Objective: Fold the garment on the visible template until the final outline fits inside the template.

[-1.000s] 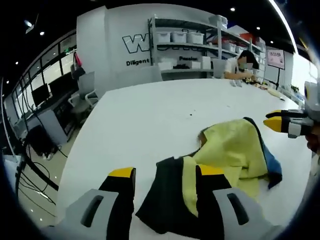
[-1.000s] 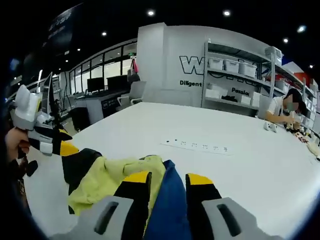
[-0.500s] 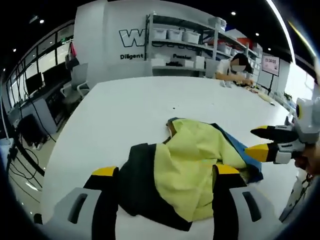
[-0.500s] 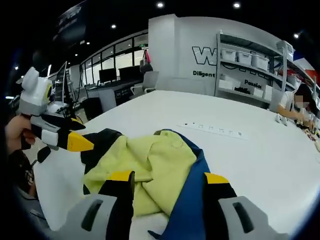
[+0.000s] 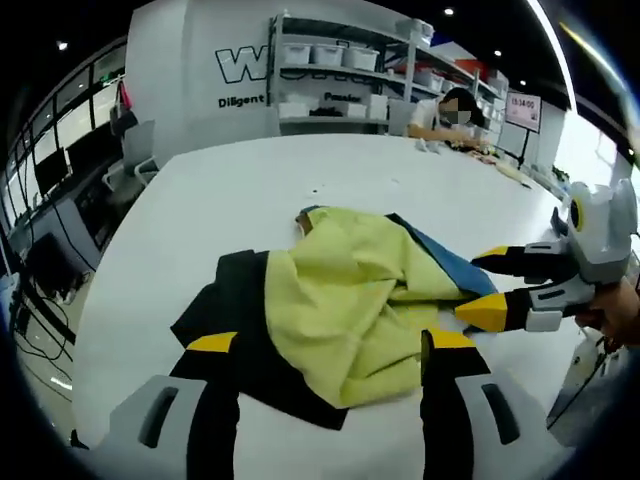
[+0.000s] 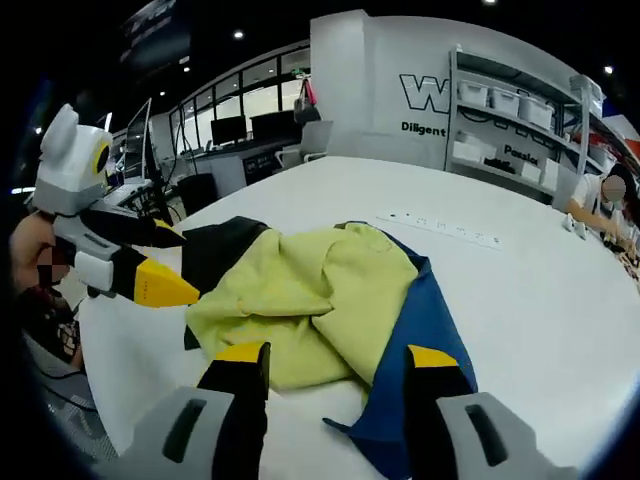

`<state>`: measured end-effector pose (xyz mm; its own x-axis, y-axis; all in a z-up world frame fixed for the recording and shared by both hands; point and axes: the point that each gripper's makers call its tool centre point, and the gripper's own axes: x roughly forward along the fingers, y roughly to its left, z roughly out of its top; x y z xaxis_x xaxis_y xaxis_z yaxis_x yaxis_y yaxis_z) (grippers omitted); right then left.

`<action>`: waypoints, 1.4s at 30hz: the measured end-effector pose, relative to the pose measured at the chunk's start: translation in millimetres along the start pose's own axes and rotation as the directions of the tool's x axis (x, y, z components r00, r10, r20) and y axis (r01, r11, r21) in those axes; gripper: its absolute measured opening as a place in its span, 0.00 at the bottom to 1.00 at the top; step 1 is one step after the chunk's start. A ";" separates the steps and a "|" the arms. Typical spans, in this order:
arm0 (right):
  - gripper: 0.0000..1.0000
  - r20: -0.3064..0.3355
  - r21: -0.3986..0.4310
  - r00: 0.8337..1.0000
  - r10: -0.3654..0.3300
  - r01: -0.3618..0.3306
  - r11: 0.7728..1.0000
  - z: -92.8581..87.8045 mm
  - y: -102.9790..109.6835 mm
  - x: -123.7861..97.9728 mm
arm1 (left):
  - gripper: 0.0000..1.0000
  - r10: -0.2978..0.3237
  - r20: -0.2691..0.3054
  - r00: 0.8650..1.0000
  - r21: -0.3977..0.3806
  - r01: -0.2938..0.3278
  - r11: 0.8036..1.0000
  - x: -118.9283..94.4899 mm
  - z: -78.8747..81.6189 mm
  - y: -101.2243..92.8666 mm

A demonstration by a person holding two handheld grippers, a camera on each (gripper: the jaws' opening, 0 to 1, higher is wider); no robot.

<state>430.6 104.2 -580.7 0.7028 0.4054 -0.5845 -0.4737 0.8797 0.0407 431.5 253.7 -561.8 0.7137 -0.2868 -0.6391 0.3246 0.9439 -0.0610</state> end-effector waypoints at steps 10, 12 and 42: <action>0.50 -0.048 -0.002 0.998 0.040 -0.040 0.999 -22.8 20.5 -1.3 | 0.70 -0.018 -0.020 1.000 0.020 0.018 1.000 -9.8 -18.3 -17.4; 0.49 -0.057 -0.007 0.997 0.045 -0.045 0.999 -26.3 23.3 0.3 | 0.65 -0.028 -0.034 0.999 0.024 0.029 0.999 -9.2 -23.6 -23.1; 0.24 -0.084 0.006 0.996 0.037 -0.036 0.999 -44.1 29.7 29.7 | 0.33 -0.196 -0.110 0.974 -0.136 0.181 0.974 7.0 -67.5 -73.3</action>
<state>414.0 131.4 -632.5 0.6377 0.4149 -0.6490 -0.4956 0.8660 0.0666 370.7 193.6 -613.5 0.5632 -0.4464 -0.6954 0.3606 0.8899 -0.2793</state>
